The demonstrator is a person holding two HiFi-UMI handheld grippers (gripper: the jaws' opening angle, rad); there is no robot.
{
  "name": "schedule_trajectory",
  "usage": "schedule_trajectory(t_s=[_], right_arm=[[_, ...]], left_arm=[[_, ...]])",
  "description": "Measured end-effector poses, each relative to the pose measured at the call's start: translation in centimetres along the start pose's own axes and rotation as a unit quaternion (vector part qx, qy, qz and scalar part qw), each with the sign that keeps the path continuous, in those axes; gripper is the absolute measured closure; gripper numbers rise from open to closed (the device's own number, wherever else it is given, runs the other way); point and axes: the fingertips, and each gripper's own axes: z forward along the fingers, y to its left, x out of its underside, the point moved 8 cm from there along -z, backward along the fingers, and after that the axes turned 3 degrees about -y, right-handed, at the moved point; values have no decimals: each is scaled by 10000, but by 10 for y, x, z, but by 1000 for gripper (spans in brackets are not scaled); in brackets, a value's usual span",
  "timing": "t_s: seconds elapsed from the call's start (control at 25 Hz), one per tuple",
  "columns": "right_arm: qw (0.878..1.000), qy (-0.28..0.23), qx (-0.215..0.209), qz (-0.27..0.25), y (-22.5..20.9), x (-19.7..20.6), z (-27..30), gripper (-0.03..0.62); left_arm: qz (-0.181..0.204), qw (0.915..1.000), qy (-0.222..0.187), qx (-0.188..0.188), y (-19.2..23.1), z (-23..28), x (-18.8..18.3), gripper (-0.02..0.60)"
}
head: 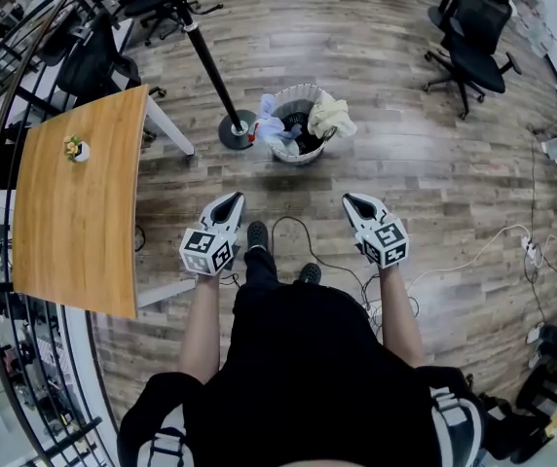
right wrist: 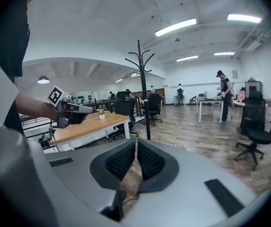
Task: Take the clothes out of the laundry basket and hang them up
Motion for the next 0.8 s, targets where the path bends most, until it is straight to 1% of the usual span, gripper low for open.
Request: schedule_trajectory(t_s=[0.16,0.32,0.4,0.52,0.64,0.8], right_arm=[[10000,3,21,29,-3,-4,10,534],[10000,38,43,64,-6,-4,24,465],[9999,50,51,98,-7,-4,32,441],[9998,75,73,138,-10,-3,43,402],[9997,78,157,149,-11,-13,52,367],[9997,96,177,102,-14,-18,67,308]], left_arm=[[-48,10000,8,-18,11,4,-3,554],[-100,9999,11,-98,26,9,-7,552],[-135,9999,-12,-89,35,12,-9,546],[-159,9999,-44,-37,46,18,-12,494],[-167,9998,-13,-49,55,24,-14,466],[-164,9998,52,-75,67,30,-18,403]])
